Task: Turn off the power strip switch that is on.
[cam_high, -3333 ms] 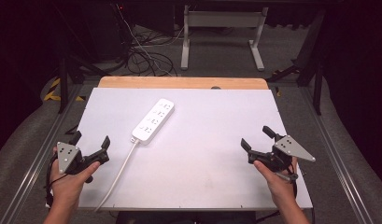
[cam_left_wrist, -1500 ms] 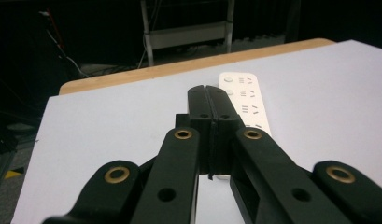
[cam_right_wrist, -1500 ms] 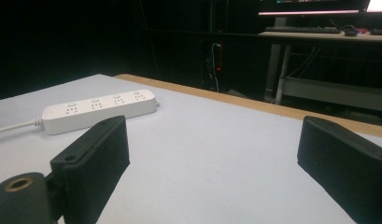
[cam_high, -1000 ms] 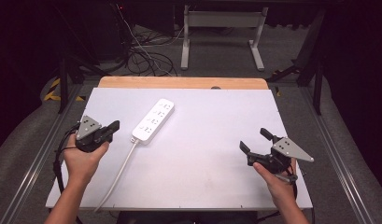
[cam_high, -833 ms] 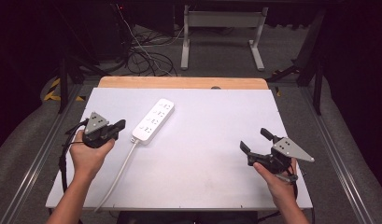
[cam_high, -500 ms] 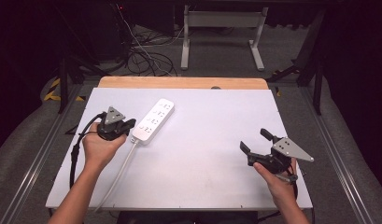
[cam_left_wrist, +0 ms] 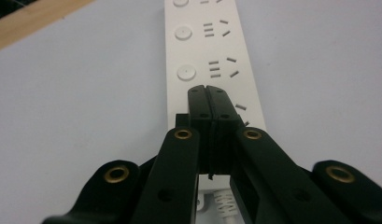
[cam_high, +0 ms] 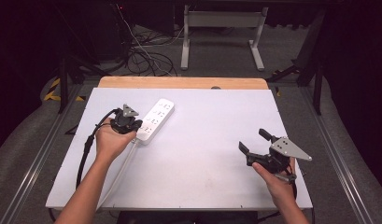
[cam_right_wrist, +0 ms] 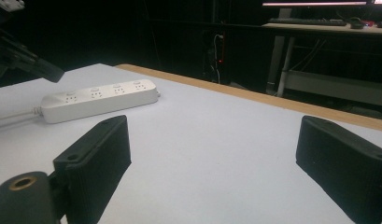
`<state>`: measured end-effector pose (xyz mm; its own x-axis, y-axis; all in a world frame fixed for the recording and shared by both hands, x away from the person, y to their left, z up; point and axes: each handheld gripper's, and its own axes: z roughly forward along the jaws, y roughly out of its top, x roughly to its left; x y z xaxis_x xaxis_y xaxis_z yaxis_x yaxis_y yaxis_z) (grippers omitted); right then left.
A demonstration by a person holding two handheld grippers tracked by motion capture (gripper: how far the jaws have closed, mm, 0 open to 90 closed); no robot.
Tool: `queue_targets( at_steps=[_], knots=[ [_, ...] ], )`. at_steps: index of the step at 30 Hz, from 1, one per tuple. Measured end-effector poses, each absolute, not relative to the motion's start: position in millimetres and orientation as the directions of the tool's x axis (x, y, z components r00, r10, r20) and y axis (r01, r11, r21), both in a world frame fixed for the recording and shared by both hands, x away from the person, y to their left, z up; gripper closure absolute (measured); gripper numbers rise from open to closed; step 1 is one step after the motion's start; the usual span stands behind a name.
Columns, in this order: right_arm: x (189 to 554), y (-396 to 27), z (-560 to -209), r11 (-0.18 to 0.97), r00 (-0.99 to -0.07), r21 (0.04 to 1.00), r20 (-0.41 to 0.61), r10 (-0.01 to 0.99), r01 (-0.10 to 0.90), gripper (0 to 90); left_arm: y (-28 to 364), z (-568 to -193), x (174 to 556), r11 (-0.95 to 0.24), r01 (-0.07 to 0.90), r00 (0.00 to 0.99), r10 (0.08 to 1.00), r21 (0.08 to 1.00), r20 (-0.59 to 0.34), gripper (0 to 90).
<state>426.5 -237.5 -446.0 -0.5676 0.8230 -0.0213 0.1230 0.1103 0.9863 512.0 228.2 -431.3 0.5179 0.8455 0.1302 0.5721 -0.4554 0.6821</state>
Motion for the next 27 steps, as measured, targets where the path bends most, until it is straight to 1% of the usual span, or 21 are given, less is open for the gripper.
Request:
queue_targets(
  at_steps=[6,11,15,18,24,27],
  knots=[
    [427.1,-237.1,-446.3,0.113,-0.571,0.986,-0.024,0.821,0.121,10.2,226.2,-433.6,522.2,-0.467,0.611,0.504,0.852,0.639,0.14,90.0],
    [426.6,-235.1,-446.1,0.114,-0.575,0.986,-0.022,0.818,0.125,10.7,222.0,-444.4,529.9,-0.449,0.637,0.492,0.862,0.626,0.118,90.0],
    [426.4,-234.5,-446.2,0.124,-0.573,0.985,-0.032,0.819,0.123,10.4,219.8,-446.9,531.5,-0.452,0.637,0.491,0.862,0.625,0.123,90.0],
    [426.6,-235.5,-446.5,0.119,-0.571,0.985,-0.026,0.82,0.127,10.2,223.1,-446.6,533.4,-0.439,0.645,0.468,0.874,0.625,0.131,90.0],
    [426.4,-235.0,-446.3,0.114,-0.572,0.985,-0.022,0.82,0.126,10.2,223.8,-448.5,534.6,-0.412,0.65,0.466,0.88,0.638,0.092,90.0],
    [426.2,-234.2,-446.2,0.12,-0.57,0.985,-0.028,0.821,0.125,10.2,220.0,-450.4,534.7,-0.419,0.642,0.471,0.876,0.642,0.1,90.0]
  ],
)
